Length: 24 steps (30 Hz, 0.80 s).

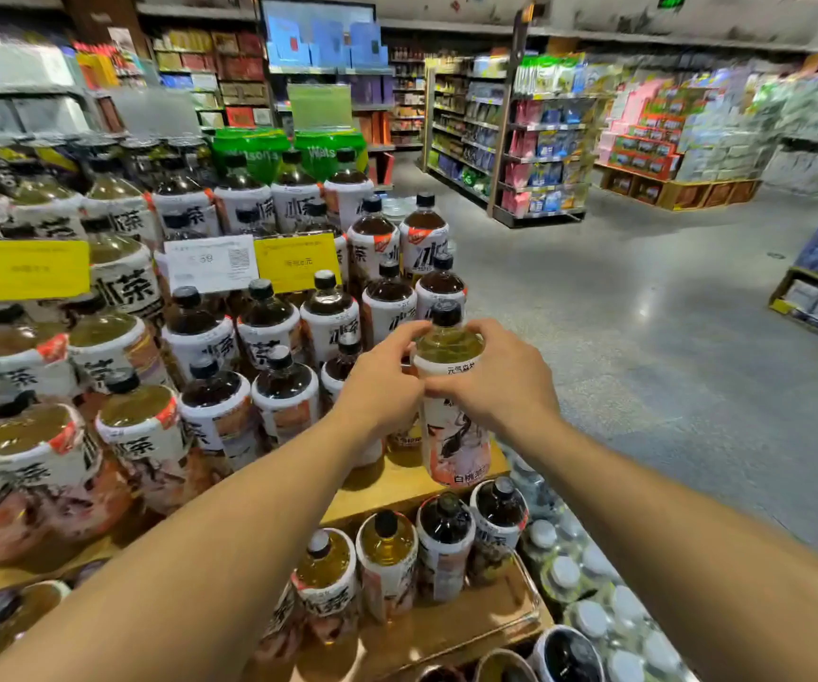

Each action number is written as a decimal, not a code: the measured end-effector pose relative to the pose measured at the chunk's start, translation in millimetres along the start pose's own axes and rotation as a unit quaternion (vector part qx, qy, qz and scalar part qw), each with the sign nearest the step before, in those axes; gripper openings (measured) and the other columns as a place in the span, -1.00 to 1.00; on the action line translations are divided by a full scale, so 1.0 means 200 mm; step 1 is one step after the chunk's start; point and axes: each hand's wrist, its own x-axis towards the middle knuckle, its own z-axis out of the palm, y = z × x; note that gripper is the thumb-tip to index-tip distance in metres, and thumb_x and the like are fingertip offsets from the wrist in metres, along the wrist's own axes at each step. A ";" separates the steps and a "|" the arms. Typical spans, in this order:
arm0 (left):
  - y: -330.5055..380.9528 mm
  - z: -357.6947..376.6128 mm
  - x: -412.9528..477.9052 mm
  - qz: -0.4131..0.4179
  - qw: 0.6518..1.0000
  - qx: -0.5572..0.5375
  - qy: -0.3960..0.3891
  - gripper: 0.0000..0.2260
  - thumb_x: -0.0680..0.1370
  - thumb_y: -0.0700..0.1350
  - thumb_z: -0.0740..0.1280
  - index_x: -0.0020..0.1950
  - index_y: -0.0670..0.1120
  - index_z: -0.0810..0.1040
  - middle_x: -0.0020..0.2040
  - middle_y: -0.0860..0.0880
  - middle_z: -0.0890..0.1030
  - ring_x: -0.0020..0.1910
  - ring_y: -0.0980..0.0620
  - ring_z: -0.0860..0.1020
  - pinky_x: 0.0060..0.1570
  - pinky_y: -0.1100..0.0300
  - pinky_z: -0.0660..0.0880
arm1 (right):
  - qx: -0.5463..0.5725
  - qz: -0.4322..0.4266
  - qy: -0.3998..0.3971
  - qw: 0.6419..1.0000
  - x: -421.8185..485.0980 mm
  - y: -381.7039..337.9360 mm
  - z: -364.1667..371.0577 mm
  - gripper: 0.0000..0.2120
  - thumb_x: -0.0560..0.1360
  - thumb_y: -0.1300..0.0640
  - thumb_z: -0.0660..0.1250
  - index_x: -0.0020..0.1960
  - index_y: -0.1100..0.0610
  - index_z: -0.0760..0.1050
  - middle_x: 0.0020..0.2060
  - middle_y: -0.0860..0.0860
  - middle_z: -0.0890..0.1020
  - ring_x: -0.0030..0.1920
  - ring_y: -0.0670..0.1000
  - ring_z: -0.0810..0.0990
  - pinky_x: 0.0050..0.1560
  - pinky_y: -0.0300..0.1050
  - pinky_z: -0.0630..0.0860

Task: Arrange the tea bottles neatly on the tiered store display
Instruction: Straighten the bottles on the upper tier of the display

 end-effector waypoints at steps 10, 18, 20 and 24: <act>-0.34 -0.79 -0.44 -0.044 0.996 0.014 0.070 -0.32 0.38 -0.31 0.40 0.37 0.27 0.43 0.22 0.10 0.61 0.13 0.06 0.61 0.19 -0.01 0.56 | 0.053 -0.061 -0.076 0.994 -0.37 -0.75 0.37 -0.17 0.23 -0.32 0.56 0.38 -0.01 0.42 0.17 -0.02 0.64 0.15 0.05 0.60 0.00 -0.08 0.52; -0.71 -1.55 -0.91 -0.065 0.989 0.044 0.127 -0.31 0.41 -0.35 0.34 0.45 0.18 0.42 0.30 0.02 0.56 0.26 -0.07 0.54 0.24 -0.03 0.51 | 0.063 -0.113 -0.127 0.983 -0.71 -1.47 0.83 -0.10 0.26 -0.32 0.55 0.48 0.00 0.35 0.29 0.02 0.59 0.25 0.08 0.57 0.06 -0.07 0.51; -0.79 -1.72 -1.01 -0.071 0.986 0.062 0.139 -0.32 0.42 -0.36 0.35 0.46 0.15 0.41 0.40 0.04 0.49 0.37 0.01 0.44 0.34 0.11 0.42 | 0.074 -0.122 -0.140 0.980 -0.78 -1.63 0.96 -0.10 0.27 -0.32 0.56 0.48 0.01 0.35 0.31 0.01 0.58 0.26 0.08 0.56 0.03 -0.09 0.49; -0.97 -2.01 -1.17 -0.109 0.980 0.056 0.157 -0.30 0.41 -0.35 0.31 0.45 0.20 0.40 0.43 0.05 0.46 0.39 0.00 0.43 0.34 0.09 0.42 | 0.080 -0.138 -0.160 0.974 -0.90 -1.90 1.19 -0.08 0.24 -0.31 0.58 0.48 0.00 0.34 0.34 0.01 0.56 0.31 0.07 0.54 0.14 -0.08 0.50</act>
